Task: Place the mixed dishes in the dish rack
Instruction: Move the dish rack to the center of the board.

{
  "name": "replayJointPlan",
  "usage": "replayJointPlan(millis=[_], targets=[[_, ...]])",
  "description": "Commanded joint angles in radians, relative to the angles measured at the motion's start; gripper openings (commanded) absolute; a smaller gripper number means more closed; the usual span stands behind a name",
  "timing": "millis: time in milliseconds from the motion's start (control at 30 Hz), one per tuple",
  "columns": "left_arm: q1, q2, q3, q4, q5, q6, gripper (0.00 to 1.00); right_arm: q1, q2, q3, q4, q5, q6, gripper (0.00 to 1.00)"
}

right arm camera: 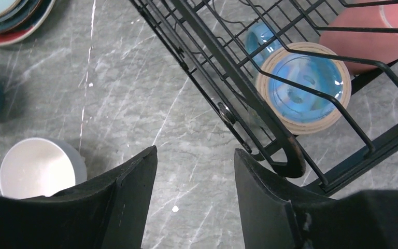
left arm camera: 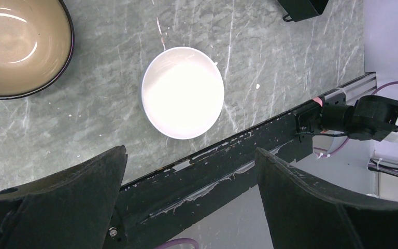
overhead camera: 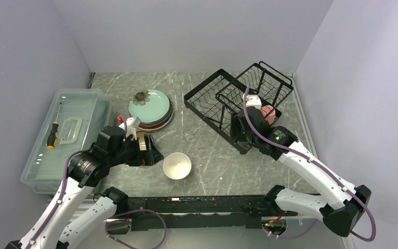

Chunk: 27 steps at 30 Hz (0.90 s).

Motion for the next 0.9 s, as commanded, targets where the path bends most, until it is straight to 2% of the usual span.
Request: replayJointPlan(millis=[0, 200, 367, 633, 867], targets=[[0.004, -0.011, 0.001, 0.030, 0.019, 0.003, 1.00, -0.009, -0.030, 0.065, -0.012, -0.092, -0.074, 0.60], [0.003, -0.015, -0.003, 0.038, 0.028, 0.005, 0.99, -0.008, -0.063, 0.214, -0.120, -0.264, -0.141, 0.61], [0.003, -0.013, -0.003, 0.041, 0.034, 0.008, 0.99, -0.008, -0.058, 0.365, -0.158, -0.174, -0.183, 0.61], [0.003, -0.017, -0.001, 0.037, 0.036, 0.009, 0.99, -0.013, 0.103, 0.518, -0.155, -0.026, -0.331, 0.61], [0.003, -0.030, -0.004, 0.039, 0.039, 0.008, 0.99, -0.087, 0.162, 0.507, -0.098, -0.087, -0.398, 0.61]])
